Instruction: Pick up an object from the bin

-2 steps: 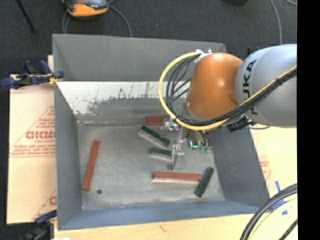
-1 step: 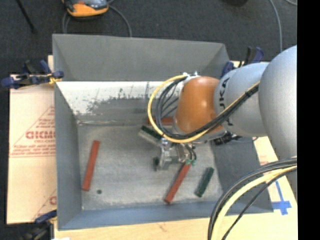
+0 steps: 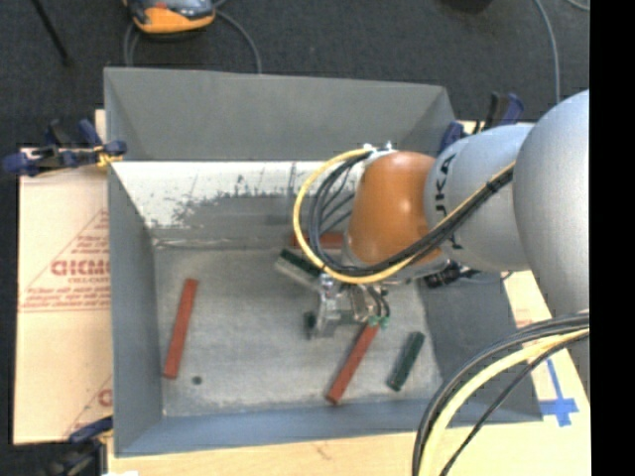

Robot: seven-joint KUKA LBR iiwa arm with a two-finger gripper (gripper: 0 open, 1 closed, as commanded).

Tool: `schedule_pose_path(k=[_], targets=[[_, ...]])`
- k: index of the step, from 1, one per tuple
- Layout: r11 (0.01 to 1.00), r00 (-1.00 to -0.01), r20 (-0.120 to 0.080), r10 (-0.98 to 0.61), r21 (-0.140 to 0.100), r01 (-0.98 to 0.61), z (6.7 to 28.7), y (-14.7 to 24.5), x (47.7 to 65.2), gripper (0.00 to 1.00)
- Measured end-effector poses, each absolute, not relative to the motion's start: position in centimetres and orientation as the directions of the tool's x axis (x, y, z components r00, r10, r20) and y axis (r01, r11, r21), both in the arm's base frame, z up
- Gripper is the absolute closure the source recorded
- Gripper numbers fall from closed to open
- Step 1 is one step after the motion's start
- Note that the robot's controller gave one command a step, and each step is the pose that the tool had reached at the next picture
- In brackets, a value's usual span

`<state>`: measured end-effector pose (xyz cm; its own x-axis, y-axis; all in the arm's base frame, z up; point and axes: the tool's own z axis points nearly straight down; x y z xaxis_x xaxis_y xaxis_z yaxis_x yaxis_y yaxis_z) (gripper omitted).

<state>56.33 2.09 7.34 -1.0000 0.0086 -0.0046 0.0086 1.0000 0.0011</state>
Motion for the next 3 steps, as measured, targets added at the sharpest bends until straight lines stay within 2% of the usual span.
schedule_pose_path(k=[1,2,3], targets=[[1.000,-1.000,-0.004,0.003,-0.001,0.003,9.4,-3.2,57.0,1.00],[1.000,-1.000,-0.004,0.004,-0.001,0.004,9.4,-3.2,57.0,1.00],[0.993,-0.993,-0.005,0.114,0.000,0.114,21.5,-6.5,58.5,1.00]])
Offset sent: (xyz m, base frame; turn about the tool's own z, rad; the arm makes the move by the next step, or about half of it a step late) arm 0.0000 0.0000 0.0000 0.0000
